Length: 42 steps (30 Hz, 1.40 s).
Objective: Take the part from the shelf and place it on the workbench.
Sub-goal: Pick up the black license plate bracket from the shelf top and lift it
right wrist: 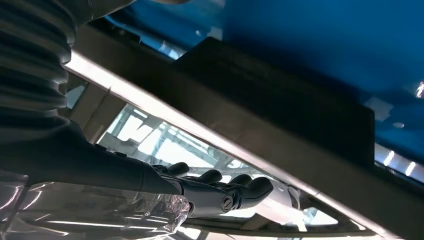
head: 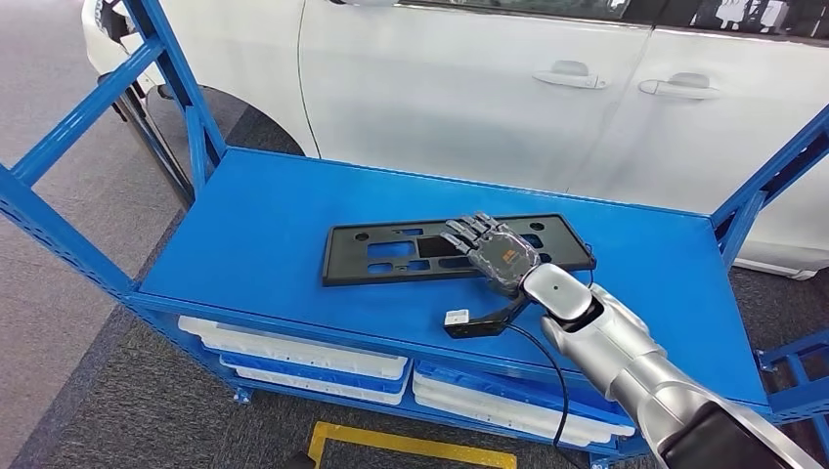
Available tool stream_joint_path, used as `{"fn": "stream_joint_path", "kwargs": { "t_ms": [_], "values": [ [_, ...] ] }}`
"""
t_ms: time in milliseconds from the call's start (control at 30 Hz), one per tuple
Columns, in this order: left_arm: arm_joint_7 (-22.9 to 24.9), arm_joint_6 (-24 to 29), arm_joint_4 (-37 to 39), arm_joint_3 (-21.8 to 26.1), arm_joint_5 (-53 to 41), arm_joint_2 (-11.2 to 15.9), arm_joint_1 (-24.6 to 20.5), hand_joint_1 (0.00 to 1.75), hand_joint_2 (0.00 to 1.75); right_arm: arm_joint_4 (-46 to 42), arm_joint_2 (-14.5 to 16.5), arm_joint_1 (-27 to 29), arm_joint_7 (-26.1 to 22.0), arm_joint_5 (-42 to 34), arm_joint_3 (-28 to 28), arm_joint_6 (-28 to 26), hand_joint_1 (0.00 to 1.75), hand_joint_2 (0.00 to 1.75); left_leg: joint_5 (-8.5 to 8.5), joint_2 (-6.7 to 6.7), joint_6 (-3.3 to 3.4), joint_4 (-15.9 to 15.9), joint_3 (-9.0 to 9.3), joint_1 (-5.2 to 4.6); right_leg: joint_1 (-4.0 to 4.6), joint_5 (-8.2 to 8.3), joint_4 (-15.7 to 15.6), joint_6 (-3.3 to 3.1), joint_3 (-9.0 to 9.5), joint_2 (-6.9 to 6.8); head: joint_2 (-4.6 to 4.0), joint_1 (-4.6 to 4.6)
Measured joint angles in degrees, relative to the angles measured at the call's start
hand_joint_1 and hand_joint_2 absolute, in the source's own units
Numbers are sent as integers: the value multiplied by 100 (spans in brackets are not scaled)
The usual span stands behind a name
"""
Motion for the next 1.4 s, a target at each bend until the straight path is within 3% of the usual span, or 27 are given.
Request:
{"fn": "stream_joint_path", "kwargs": {
  "t_ms": [33, 100, 133, 233, 267, 333, 367, 400, 433, 467, 500, 567, 633, 767, 833, 900, 933, 967, 1000, 1067, 1133, 1233, 1300, 1333, 1400],
  "values": [
    [1, -2, 0, -10, 3, -2, -2, 0, 0, 125, 71, -31, 30, 34, 3, -33, 0, 175, -8, -3, -12, 8, 5, 0, 0, 222, -415, -20, 194, 0, 0, 0],
    [-2, 1, 0, -26, 22, -10, -5, 0, 0, 373, 220, -132, 62, 88, 9, -58, 0, 175, -26, -6, -56, 28, -5, -16, 25, 479, -1125, -76, 525, 4, 0, 0],
    [-4, 8, 1, -31, 34, -15, -5, 0, 0, 491, 292, -188, 68, 108, 14, -60, 0, 175, -30, -5, -85, 32, -12, -21, 42, 512, -1293, -104, 598, 8, 0, -1],
    [-19, 30, 1, -33, 56, -21, -1, 0, 0, 743, 468, -319, 71, 165, 30, -41, 1, 175, -42, -2, -175, 21, 1, -18, 48, 511, -1360, -192, 624, 14, 0, -1],
    [-27, 38, 1, -33, 58, -22, 0, 0, 0, 802, 514, -354, 71, 185, 36, -18, 12, 175, -96, 0, -202, 80, -15, -16, 32, 521, -1385, -228, 644, 9, 0, -1],
    [-43, 55, 1, -33, 65, -21, 3, 0, 0, 910, 601, -411, 71, 223, 51, 52, 98, 175, -381, 5, -250, 553, -219, -5, 11, 537, -1426, -289, 675, -7, 0, -2],
    [-49, 60, 1, -33, 68, -21, 9, 0, 0, 961, 630, -430, 71, 238, 60, 90, 140, 175, -579, 8, -271, 960, -405, 0, 15, 537, -1428, -306, 676, -11, 0, -2],
    [-54, 63, 1, -33, 70, -21, 18, 0, 0, 1006, 661, -441, 70, 253, 70, 126, 173, 175, -744, 8, -289, 1369, -598, 6, 20, 536, -1425, -313, 674, -13, 0, -2],
    [-57, 65, 2, -33, 72, -21, 28, 0, 0, 1048, 686, -446, 68, 266, 81, 157, 175, 175, -823, 8, -301, 1653, -737, 9, 24, 535, -1422, -316, 674, -12, 0, -2],
    [-63, 66, 2, -33, 74, -21, 35, 0, 0, 1085, 705, -450, 63, 276, 91, 184, 175, 175, -782, 9, -305, 1715, -772, 10, 26, 533, -1417, -315, 675, -11, 0, -2],
    [-69, 66, 1, -33, 76, -21, 38, 0, 0, 1118, 720, -457, 57, 286, 101, 208, 175, 175, -630, 9, -301, 1523, -686, 10, 27, 531, -1411, -312, 677, -9, 0, -2],
    [-84, 69, 1, -33, 86, -21, 30, 0, 0, 1166, 735, -483, 41, 298, 116, 236, 175, 175, -232, 13, -269, 693, -289, 8, 34, 518, -1389, -289, 679, -5, 0, -2],
    [-89, 73, 0, -33, 100, -21, 21, 0, 0, 1201, 742, -514, 21, 301, 127, 240, 175, 175, -51, 13, -214, 118, -18, -6, 55, 508, -1363, -242, 660, 0, 0, -2],
    [-89, 73, 1, -34, 113, -23, 19, 0, 0, 1252, 749, -540, -31, 301, 148, 228, 175, 175, -14, 3, -89, 7, 12, -12, 49, 464, -1307, -106, 621, -1, 0, -1],
    [-88, 72, 1, -37, 116, -26, 15, 0, 0, 1270, 750, -555, -34, 300, 149, 224, 175, 175, 11, 10, -34, -25, 19, 4, 30, 215, -915, -52, 444, 0, 0, 0],
    [-87, 72, 1, -37, 122, -26, 15, 0, 0, 1295, 750, -557, -49, 297, 153, 218, 175, 175, 10, 16, -16, -22, 12, 0, 17, -143, -129, -19, 74, 0, 0, -1],
    [-86, 73, 2, -37, 125, -26, 18, 0, 0, 1307, 750, -551, -64, 287, 157, 203, 175, 175, 8, 17, -13, -18, 11, -2, 10, -238, 191, -8, -85, 0, 0, -1],
    [-85, 73, 1, -37, 127, -26, 20, 0, 0, 1317, 750, -549, -88, 269, 160, 184, 175, 175, 3, 16, -11, -13, 12, -2, 4, -223, 318, -4, -155, -1, 0, -1],
    [-85, 73, 1, -37, 128, -26, 20, 0, 0, 1322, 750, -550, -120, 240, 162, 163, 175, 175, -4, 12, -15, -6, 16, -1, 0, -96, 202, -8, -110, -1, 0, -1],
    [-85, 72, 0, -38, 131, -28, 18, 0, 0, 1324, 750, -563, -219, 123, 149, 143, 175, 175, -28, 2, -38, 11, 33, 0, -4, 301, -570, -36, 251, -1, 0, -1],
    [-86, 71, 0, -39, 134, -30, 13, 0, 0, 1311, 757, -567, -381, -81, 104, 144, 175, 175, -49, -6, -82, 32, 27, -16, 22, 512, -1200, -87, 539, 1, 0, -1],
    [-87, 67, 0, -40, 134, -29, 11, 0, 0, 1206, 765, -564, -619, -355, 18, 150, 175, 175, -55, -7, -168, 21, 13, -24, 46, 518, -1318, -175, 574, 8, 0, -1],
    [-88, 64, -1, -44, 134, -26, 12, 0, 0, 1030, 763, -581, -705, -505, -36, 228, 175, 175, -170, -1, -226, 162, -44, -17, 22, 540, -1355, -252, 587, 8, 0, -2],
    [-89, 63, -1, -48, 134, -25, 11, 0, 0, 912, 762, -598, -737, -592, -63, 283, 175, 175, -315, 3, -251, 399, -148, -12, 9, 549, -1373, -288, 594, 8, 0, -2],
    [-89, 66, -1, -56, 133, -22, 9, 0, 0, 648, 758, -637, -785, -763, -116, 390, 175, 175, -690, 7, -283, 1168, -505, 3, 20, 546, -1375, -329, 593, 13, 0, -2]
  ]
}}
